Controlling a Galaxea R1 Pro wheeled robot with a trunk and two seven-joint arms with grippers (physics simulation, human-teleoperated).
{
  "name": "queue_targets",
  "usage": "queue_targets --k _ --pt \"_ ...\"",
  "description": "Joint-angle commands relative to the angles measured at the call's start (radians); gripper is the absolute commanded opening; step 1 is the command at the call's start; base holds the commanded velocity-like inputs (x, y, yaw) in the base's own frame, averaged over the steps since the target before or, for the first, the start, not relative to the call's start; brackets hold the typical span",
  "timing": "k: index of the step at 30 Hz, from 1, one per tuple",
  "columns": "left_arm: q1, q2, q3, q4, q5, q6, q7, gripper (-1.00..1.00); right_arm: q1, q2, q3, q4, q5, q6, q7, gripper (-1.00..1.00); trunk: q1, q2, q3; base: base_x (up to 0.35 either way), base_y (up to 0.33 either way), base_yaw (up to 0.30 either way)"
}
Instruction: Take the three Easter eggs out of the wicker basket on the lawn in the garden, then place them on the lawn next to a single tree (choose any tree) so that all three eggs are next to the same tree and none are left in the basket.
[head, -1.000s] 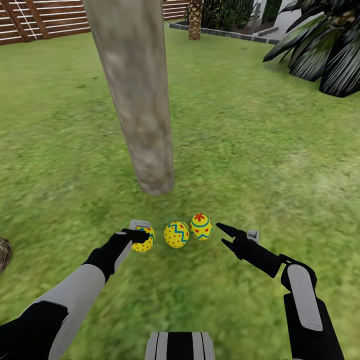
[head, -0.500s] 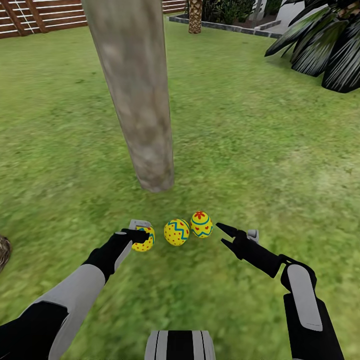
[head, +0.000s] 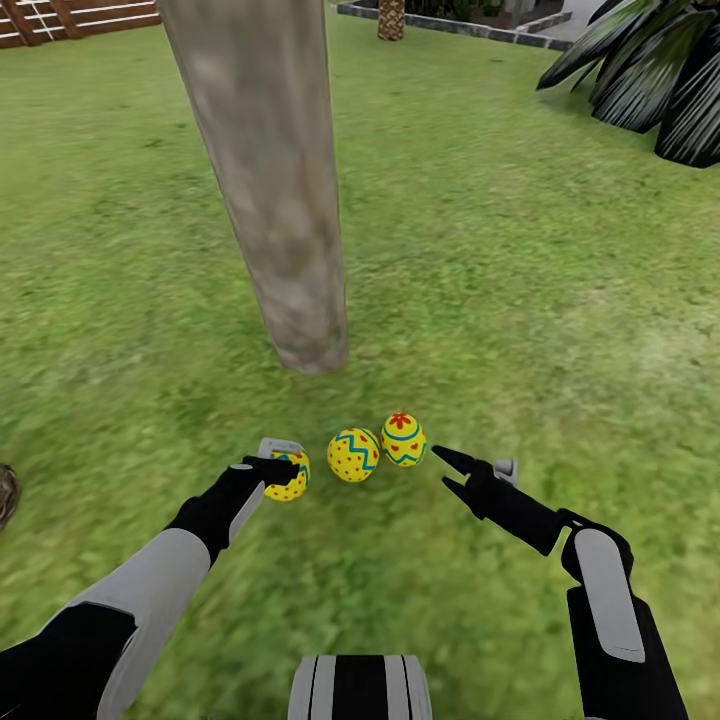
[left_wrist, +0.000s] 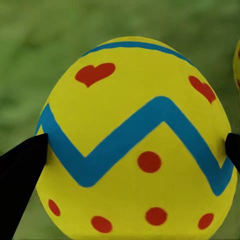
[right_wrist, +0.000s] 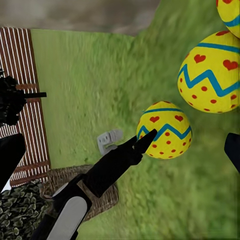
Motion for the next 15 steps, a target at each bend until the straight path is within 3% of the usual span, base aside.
queue_targets --k 1,12,15 --pt "0.000 0.001 -0.006 -0.002 0.009 0.005 0.006 -1.00 -0.001 0.001 -0.003 0.000 0.010 0.006 0.010 1.00 0.000 -0.001 -0.005 0.000 0.000 0.000" --pt "0.000 0.001 -0.006 -0.002 0.009 0.004 0.006 -1.00 -0.001 0.000 -0.003 0.000 0.010 0.006 0.010 1.00 0.000 -0.001 -0.005 0.000 0.000 0.000" --pt "0.000 0.001 -0.006 -0.002 0.009 0.004 0.006 -1.00 -0.001 0.001 -0.003 0.000 0.010 0.006 0.010 1.00 0.002 -0.001 -0.016 0.000 0.000 0.000"
